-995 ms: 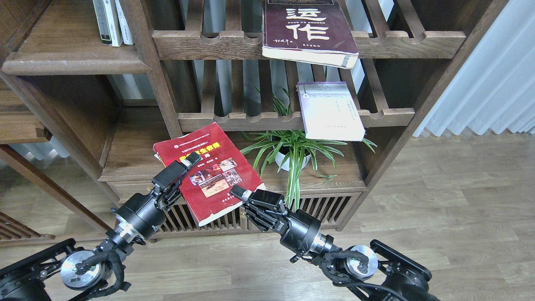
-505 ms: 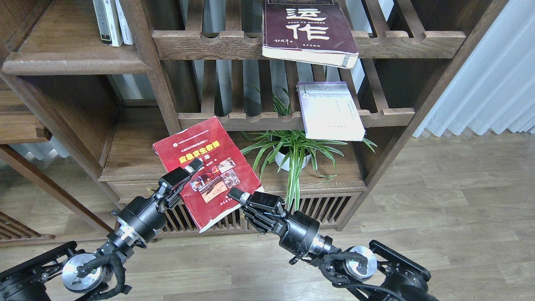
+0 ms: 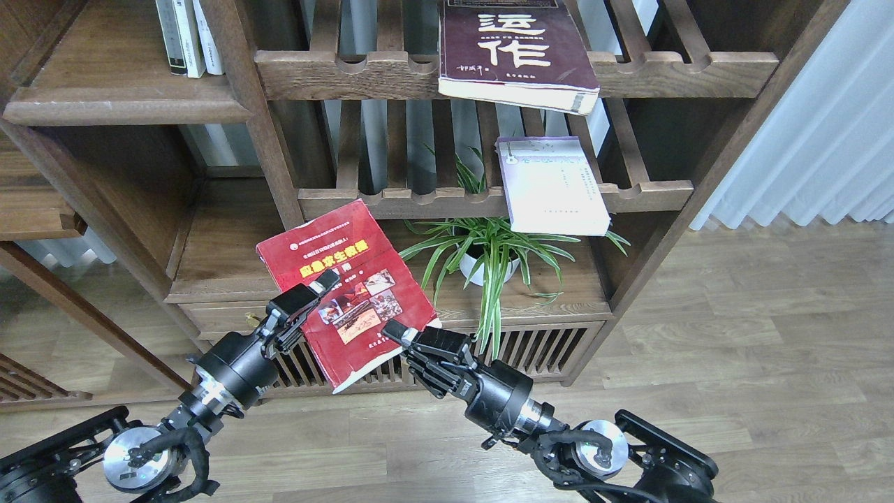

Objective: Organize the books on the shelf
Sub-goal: 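Hold the red book with both grippers and grip it with the left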

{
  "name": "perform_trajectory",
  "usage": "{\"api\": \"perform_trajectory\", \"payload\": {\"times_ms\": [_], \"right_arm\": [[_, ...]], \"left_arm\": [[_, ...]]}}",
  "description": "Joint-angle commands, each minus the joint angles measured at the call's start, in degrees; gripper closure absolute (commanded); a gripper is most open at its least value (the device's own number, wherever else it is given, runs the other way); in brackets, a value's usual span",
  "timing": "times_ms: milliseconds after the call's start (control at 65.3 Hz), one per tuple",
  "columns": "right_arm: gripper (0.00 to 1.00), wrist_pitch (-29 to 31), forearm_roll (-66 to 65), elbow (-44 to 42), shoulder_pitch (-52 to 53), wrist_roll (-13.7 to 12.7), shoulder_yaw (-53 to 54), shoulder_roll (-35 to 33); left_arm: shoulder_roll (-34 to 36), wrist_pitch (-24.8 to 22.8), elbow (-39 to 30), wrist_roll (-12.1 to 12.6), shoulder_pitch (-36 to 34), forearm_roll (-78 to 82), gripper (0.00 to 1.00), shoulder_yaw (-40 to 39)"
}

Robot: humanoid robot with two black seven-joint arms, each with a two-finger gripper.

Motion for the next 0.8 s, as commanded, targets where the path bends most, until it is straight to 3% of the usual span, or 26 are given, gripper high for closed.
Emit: {"api": "perform_trajectory", "payload": {"times_ms": [0, 77, 107, 214, 429, 521, 628, 689, 781], "right_arm": [[0.44, 0.0, -0.1, -0.1, 0.0, 1.5, 0.2, -0.2], [0.58, 0.0, 0.0, 0.3, -0.2, 1.7, 0.6, -0.4], [0.71, 0.0, 0.1, 0.3, -0.4, 1.8, 0.9, -0.2], [0.96, 0.0, 0.3, 0.0, -0.8, 1.8, 1.2, 0.3], [0.95, 0.0, 0.0, -0.2, -0.7, 1.7, 1.0, 2.3], [0.74, 0.0, -0.6, -0.7, -0.7, 1.7, 0.4, 2.0], [0.67, 0.0, -2.0, -1.0, -0.7, 1.7, 0.6, 1.7], [0.56, 0.0, -2.9, -1.5, -0.7, 1.7, 0.8, 1.6], [0.53, 0.0, -3.3, -2.0, -0.7, 1.7, 1.1, 1.5]], "left_arm": [[0.2, 0.0, 0.0, 0.0, 0.0, 0.0, 0.9, 0.0], [0.3, 0.0, 0.0, 0.0, 0.0, 0.1, 0.9, 0.0], [0.2, 0.0, 0.0, 0.0, 0.0, 0.3, 0.89, 0.0], [0.1, 0.0, 0.0, 0.0, 0.1, 0.9, 0.89, 0.1], [-0.1, 0.0, 0.0, 0.0, 0.8, 1.4, 0.88, 0.1], [-0.1, 0.0, 0.0, 0.0, 0.9, 1.5, 0.87, 0.1], [-0.1, 0.0, 0.1, 0.0, 1.0, 1.5, 0.86, 0.1], [0.0, 0.0, 0.1, 0.0, 1.1, 1.5, 0.86, 0.1], [-0.1, 0.0, 0.1, 0.0, 1.2, 1.6, 0.86, 0.1]]}}
